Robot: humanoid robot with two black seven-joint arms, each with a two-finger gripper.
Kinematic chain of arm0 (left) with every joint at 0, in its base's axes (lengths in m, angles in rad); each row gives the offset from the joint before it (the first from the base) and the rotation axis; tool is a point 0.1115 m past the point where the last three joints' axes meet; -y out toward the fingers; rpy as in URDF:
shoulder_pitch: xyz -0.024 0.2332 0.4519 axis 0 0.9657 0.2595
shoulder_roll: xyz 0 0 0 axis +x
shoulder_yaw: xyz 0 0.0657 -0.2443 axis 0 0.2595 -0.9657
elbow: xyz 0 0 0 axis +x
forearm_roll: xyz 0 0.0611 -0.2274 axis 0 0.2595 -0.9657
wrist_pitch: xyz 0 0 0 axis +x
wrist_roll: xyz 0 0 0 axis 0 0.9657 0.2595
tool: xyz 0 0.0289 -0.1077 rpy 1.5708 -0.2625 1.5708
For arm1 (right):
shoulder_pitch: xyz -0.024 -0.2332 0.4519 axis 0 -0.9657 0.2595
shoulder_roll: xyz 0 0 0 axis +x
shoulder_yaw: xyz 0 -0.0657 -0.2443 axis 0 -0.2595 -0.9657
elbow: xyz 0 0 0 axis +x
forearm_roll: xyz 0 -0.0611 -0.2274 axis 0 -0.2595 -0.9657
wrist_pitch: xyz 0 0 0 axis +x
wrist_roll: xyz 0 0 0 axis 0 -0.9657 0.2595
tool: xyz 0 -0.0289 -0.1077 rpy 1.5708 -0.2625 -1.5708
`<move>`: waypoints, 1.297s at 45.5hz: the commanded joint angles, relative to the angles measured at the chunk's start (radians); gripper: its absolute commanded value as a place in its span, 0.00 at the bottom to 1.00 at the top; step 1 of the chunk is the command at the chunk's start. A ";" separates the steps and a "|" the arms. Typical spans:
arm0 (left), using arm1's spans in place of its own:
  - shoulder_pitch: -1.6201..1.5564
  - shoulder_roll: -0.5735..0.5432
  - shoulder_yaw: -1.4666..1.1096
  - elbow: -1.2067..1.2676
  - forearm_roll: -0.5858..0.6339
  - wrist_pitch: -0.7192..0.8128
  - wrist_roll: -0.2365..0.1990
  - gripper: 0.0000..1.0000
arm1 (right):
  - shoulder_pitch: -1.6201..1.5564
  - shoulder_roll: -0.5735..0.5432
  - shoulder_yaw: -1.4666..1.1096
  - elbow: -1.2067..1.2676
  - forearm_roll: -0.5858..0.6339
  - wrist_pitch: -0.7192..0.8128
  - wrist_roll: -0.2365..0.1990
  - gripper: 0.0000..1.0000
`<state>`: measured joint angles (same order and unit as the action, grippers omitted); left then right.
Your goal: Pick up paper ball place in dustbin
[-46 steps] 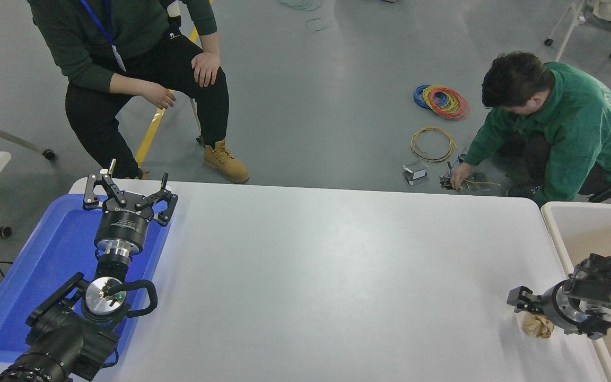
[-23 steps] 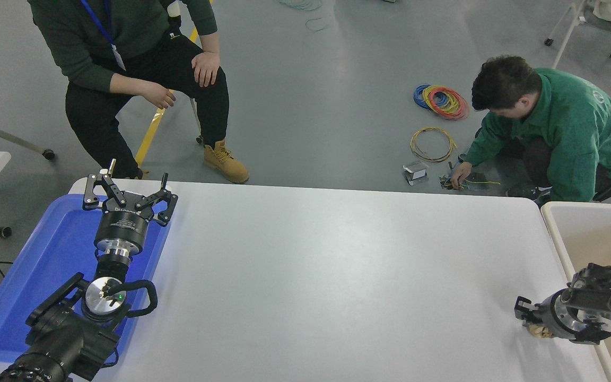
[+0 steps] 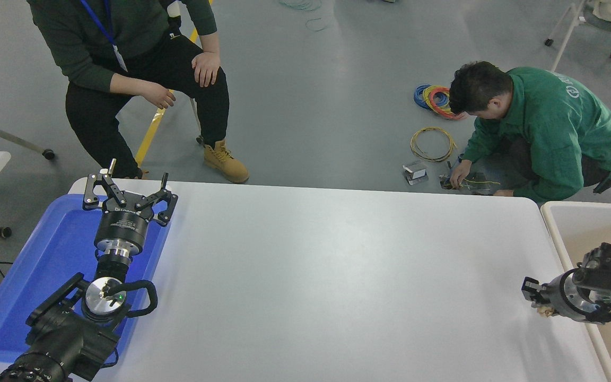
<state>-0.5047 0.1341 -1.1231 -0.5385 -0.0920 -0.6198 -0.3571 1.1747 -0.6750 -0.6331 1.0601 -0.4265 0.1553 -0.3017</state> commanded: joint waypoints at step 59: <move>0.000 0.001 0.000 0.000 0.000 0.002 0.000 1.00 | 1.186 -0.130 -0.458 0.258 -0.021 0.630 -0.011 0.00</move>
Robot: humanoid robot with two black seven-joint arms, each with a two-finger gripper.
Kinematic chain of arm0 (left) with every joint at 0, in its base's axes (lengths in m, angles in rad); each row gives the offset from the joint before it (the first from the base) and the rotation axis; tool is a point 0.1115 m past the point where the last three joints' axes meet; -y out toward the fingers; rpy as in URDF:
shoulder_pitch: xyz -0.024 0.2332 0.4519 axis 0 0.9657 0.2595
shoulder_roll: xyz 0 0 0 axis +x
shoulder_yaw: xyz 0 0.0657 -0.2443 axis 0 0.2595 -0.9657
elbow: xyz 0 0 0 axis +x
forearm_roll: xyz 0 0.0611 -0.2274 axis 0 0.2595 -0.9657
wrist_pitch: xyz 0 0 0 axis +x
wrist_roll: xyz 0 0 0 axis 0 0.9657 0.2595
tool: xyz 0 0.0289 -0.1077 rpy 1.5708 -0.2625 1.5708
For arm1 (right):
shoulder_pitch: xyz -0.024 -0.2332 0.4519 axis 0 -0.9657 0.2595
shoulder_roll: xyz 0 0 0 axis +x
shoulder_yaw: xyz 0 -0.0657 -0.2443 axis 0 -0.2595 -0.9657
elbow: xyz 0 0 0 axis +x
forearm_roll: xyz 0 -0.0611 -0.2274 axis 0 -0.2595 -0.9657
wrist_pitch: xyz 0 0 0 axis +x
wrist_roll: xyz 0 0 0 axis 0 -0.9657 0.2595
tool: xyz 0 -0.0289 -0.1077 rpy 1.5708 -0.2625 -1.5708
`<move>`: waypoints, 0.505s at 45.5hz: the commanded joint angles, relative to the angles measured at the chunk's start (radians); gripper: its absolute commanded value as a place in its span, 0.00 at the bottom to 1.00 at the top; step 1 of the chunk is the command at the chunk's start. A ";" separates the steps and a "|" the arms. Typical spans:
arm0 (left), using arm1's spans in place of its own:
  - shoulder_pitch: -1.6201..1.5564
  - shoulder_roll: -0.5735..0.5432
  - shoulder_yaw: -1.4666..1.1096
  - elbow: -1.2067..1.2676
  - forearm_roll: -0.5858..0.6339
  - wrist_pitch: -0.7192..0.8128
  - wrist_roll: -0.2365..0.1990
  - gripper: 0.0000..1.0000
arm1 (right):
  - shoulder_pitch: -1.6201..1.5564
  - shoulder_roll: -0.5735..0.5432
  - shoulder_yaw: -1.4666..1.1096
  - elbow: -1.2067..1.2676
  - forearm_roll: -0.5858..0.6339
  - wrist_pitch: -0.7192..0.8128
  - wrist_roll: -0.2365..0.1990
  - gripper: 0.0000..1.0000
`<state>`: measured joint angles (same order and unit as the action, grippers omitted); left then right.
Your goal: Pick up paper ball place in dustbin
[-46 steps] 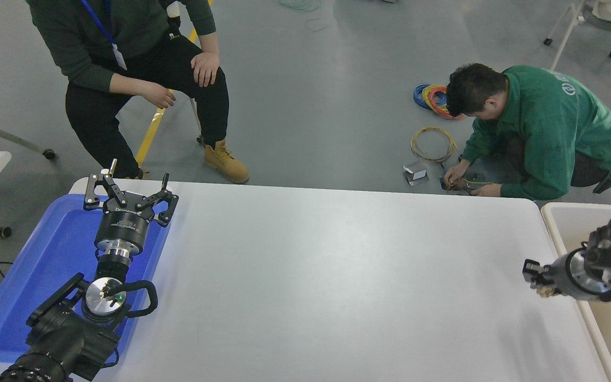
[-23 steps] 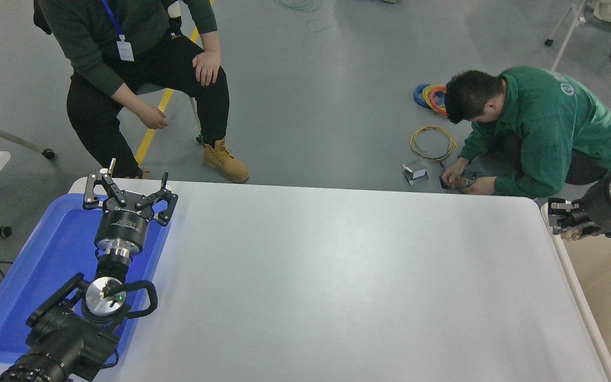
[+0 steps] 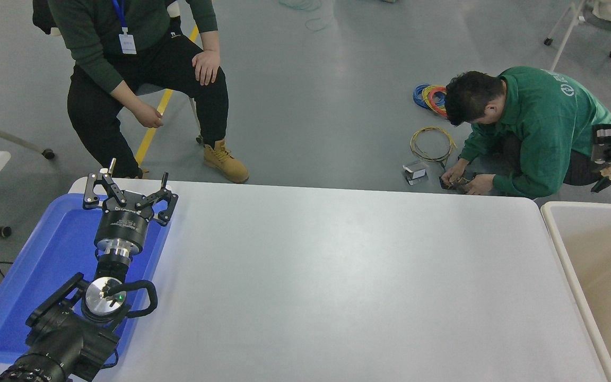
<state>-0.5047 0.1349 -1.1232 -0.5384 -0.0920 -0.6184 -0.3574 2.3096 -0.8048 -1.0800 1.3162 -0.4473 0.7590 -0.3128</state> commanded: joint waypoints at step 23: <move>0.000 0.000 -0.001 0.000 0.000 0.000 0.000 1.00 | -0.380 -0.007 0.018 -0.415 -0.033 -0.269 0.006 0.00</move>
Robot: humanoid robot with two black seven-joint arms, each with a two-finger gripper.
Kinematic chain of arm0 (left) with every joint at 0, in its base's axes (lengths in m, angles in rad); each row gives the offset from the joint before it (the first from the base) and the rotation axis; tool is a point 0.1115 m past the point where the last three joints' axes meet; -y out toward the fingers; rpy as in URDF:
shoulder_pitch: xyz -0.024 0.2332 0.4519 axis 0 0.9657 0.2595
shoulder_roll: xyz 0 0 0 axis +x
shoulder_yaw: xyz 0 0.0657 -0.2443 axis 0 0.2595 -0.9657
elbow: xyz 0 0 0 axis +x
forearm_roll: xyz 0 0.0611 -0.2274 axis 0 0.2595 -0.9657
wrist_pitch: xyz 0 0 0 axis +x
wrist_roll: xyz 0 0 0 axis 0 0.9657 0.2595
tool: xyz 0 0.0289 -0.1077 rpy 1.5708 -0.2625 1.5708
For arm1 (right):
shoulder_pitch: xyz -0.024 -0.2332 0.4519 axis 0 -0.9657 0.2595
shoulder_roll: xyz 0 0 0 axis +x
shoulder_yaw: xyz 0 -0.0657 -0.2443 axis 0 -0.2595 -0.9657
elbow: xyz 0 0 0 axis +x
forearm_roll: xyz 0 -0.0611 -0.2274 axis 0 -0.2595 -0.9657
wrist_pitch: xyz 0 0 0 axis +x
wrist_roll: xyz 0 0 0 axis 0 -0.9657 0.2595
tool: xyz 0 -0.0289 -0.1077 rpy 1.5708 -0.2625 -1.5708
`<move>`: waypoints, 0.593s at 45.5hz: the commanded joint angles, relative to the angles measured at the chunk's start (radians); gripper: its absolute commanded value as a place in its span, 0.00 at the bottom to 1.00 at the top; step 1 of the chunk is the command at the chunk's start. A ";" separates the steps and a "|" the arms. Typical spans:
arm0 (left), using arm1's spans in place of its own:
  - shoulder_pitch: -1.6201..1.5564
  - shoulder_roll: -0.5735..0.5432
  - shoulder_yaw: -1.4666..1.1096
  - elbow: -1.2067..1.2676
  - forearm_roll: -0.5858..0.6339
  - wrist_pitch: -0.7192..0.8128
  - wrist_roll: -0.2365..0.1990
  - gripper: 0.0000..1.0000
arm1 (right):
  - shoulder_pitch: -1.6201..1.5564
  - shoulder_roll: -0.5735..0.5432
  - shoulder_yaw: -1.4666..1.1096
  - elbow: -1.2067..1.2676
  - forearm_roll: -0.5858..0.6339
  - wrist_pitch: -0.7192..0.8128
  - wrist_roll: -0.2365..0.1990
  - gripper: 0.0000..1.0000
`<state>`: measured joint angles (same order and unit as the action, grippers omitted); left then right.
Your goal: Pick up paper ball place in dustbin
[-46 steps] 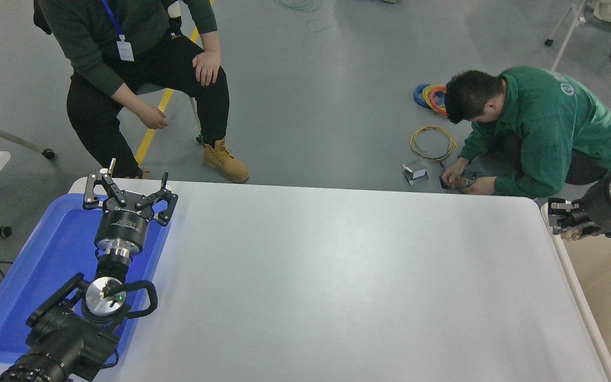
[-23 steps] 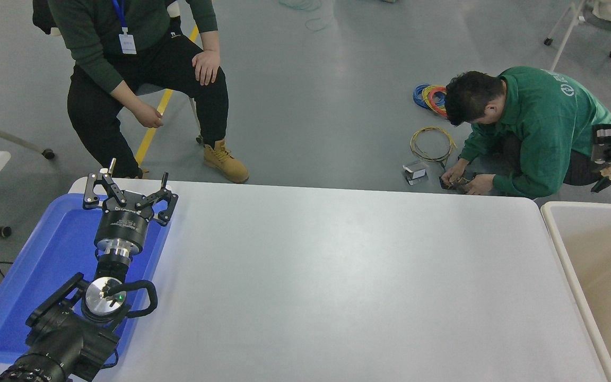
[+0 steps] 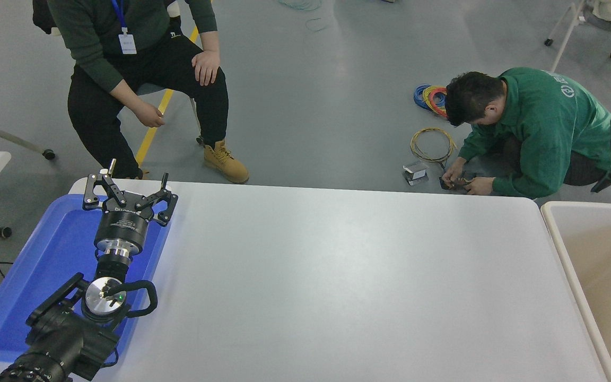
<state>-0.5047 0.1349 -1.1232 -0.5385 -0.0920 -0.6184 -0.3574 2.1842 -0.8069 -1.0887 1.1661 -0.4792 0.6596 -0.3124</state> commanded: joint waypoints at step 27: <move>0.000 0.000 -0.001 0.000 0.000 0.000 0.000 1.00 | -1.264 0.222 0.671 -0.974 0.013 -0.767 0.019 0.00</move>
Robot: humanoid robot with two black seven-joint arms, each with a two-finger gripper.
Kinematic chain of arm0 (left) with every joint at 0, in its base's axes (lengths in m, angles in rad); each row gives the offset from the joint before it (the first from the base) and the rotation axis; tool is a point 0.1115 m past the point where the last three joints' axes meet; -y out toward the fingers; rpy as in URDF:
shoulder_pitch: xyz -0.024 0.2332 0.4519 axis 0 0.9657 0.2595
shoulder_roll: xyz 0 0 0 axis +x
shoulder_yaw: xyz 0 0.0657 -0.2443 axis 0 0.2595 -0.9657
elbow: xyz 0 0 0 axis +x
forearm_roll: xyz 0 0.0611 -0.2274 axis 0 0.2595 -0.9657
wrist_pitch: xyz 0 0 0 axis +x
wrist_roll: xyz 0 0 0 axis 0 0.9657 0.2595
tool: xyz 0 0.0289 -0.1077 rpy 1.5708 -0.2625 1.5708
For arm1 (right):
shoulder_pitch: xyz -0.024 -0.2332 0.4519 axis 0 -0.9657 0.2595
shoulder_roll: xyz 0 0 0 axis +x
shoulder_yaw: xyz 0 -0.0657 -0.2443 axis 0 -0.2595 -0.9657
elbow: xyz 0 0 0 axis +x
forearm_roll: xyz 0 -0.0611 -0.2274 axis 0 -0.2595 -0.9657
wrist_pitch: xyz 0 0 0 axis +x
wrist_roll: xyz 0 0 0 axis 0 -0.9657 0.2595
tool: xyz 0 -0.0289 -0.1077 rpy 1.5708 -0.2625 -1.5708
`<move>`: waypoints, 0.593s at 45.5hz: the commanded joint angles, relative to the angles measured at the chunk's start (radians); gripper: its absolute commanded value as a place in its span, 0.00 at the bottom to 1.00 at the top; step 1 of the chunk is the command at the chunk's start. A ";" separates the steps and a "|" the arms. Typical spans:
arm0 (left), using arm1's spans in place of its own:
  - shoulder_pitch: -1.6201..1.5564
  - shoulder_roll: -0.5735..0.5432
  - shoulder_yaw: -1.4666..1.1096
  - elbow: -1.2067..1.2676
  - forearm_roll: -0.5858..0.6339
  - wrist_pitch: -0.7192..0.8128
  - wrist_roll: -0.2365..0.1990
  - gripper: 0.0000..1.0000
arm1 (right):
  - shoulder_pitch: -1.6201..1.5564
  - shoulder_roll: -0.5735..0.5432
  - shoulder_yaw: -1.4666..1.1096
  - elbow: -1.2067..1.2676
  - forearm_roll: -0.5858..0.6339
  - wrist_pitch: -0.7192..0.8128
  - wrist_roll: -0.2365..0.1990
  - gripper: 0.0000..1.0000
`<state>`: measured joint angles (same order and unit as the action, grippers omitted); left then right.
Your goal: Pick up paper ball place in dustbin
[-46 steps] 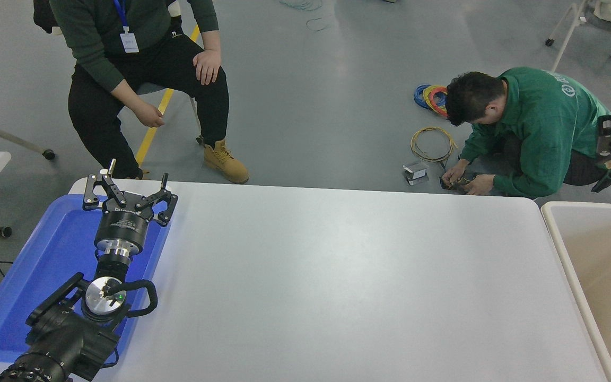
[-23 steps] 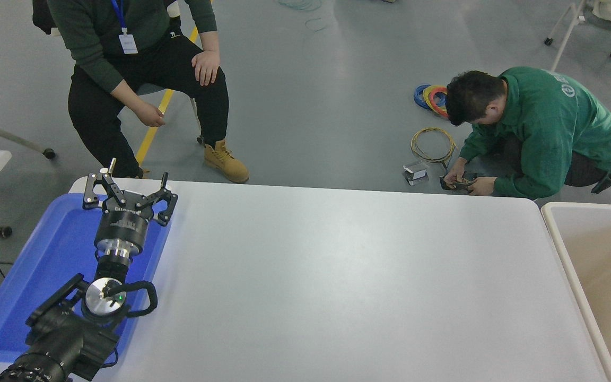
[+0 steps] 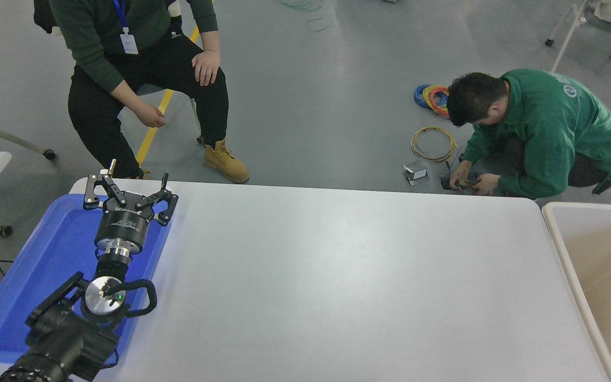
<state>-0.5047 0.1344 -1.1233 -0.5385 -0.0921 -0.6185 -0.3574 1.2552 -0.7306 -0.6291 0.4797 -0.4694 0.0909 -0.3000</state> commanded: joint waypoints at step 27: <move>0.000 0.001 -0.001 0.000 0.000 0.000 0.000 1.00 | -0.582 0.355 0.307 -0.421 0.009 -0.356 0.047 0.00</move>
<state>-0.5047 0.1346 -1.1234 -0.5384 -0.0919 -0.6190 -0.3574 0.7691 -0.4550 -0.3462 0.1231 -0.4654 -0.2258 -0.2747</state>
